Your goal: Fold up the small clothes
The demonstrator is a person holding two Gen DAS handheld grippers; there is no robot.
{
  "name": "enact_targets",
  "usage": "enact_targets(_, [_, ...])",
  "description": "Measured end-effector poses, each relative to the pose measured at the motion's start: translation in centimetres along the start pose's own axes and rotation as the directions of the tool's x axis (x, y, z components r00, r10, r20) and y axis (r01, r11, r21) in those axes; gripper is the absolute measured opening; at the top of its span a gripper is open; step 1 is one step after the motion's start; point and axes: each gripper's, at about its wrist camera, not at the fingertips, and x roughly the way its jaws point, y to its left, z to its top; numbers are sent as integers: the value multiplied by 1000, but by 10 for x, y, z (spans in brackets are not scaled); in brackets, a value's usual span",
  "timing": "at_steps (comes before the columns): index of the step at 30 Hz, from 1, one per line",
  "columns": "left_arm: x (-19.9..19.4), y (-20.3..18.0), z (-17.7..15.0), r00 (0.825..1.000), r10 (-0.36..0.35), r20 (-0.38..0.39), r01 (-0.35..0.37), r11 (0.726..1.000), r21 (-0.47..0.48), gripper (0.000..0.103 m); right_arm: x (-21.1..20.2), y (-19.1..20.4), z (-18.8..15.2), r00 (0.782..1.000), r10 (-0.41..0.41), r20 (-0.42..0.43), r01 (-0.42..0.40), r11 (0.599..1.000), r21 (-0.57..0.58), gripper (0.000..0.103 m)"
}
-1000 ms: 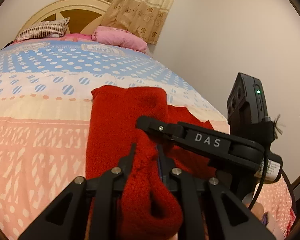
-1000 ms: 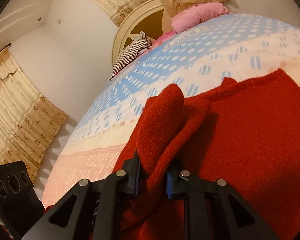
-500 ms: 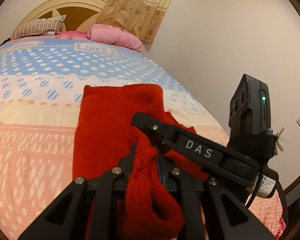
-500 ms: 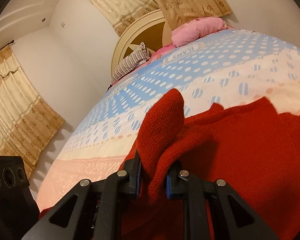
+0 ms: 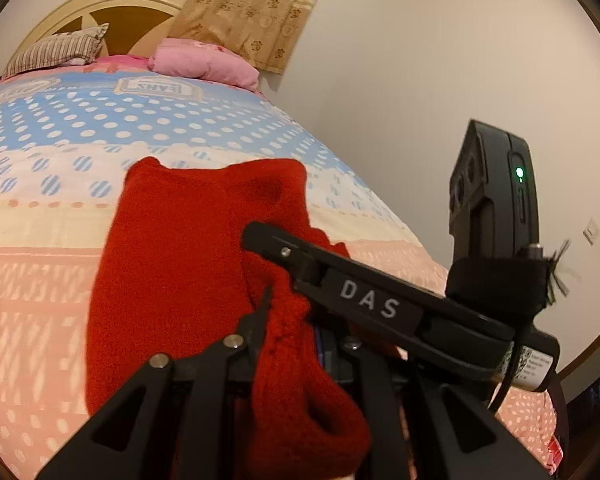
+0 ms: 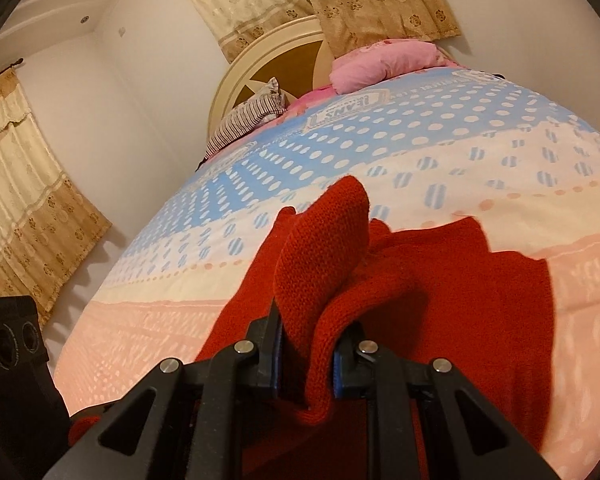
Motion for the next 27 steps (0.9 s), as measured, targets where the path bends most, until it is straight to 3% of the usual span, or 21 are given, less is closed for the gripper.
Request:
enact_targets(6, [15,-13,0,1000,-18,-8,18,1000,-1,17,-8,-13,5,999,-29,-13,28,998,-57,18])
enact_targets(14, [40,-37,2,998,-59,-28,59,998,-7,17,-18,-26,22,993,-114,-20,107,971,-215,18])
enact_targets(20, [69,-36,-18,993,-56,-104,54,998,-21,17,-3,-77,8,989,-95,-117,81,989,-121,22])
enact_targets(24, [66,-39,-20,993,-69,-98,68,998,-11,19,-7,-102,7,993,-56,-103,56,998,1,40])
enact_targets(27, [57,-42,-21,989,-101,-104,104,994,25,36,-14,-108,12,996,-54,-71,56,998,33,48])
